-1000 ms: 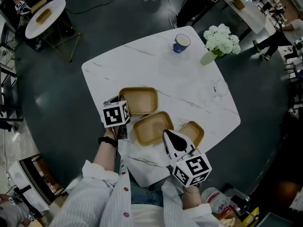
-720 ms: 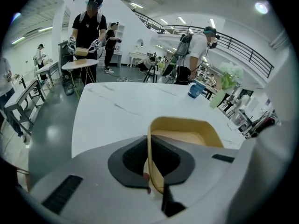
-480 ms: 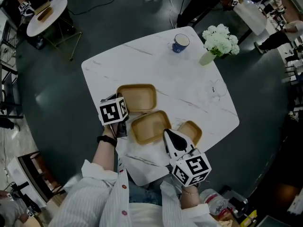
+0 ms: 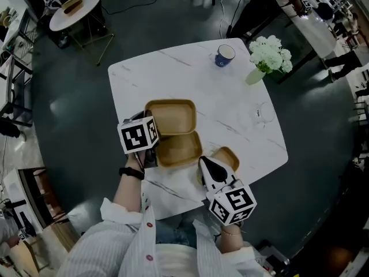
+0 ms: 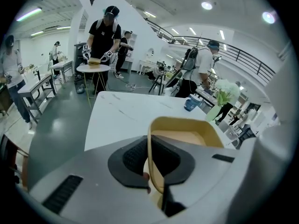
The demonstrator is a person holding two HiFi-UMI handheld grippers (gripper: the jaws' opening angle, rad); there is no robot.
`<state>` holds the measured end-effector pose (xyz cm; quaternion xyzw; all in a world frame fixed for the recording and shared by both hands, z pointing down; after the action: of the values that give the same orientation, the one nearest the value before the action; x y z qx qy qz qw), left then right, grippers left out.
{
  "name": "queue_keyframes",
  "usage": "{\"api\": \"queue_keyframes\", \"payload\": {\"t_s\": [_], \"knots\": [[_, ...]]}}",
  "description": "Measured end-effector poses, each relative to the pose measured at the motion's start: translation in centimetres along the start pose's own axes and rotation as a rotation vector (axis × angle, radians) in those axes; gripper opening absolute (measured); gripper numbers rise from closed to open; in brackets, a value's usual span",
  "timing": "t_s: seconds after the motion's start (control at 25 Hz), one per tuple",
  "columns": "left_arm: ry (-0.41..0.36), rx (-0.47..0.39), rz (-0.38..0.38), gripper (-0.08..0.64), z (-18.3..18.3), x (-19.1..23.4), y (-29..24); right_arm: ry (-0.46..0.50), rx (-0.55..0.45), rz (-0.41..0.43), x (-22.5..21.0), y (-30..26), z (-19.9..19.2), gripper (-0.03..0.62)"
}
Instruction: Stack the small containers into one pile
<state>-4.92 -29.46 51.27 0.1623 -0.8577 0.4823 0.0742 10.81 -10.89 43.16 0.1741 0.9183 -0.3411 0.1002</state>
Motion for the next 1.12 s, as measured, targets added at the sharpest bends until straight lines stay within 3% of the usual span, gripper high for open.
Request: {"api": "queue_keyframes", "payload": {"t_s": [0.72,1.12], "knots": [[0.108,-0.029,0.140,0.026,-8.7,-3.1,5.0,0.085,0.038,0.124,-2.8,5.0,-2.3,0.011],[0.093,0.013,0.223,0.026,-11.5,-2.9,4.1,0.075,0.057,0.132,-3.4,5.8,-3.6,0.011]]}}
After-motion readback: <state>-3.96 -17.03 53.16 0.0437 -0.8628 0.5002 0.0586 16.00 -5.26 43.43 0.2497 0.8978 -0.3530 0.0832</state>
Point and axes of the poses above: the fingertips, and each gripper's own axes: y backward along the fingers, x to its left, z out of its top, the point moved 3 cm from there along y, backward along the fingers, and after that the axes turned 8 degrees about x, right-handed, at the moved point
